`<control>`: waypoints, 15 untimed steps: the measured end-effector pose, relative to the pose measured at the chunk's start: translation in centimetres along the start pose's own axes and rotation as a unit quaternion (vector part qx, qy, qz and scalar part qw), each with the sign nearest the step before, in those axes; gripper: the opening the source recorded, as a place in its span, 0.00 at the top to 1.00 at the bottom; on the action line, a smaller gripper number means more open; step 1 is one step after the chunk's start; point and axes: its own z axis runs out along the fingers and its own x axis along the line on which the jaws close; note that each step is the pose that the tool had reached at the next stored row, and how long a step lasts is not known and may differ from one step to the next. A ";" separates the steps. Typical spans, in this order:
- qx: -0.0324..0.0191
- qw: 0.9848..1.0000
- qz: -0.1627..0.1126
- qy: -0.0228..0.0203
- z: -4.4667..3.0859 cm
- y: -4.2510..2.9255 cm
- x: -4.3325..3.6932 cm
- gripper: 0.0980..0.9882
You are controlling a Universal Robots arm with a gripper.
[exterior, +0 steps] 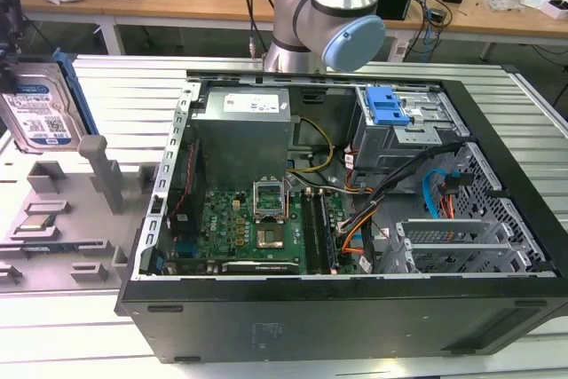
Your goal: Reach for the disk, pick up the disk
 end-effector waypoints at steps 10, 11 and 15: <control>0.000 1.000 0.000 0.000 -2.91 0.10 0.03 0.70; 0.000 1.000 0.000 0.000 -3.09 0.11 0.03 0.70; 0.000 1.000 0.000 0.000 -3.90 0.14 0.04 0.70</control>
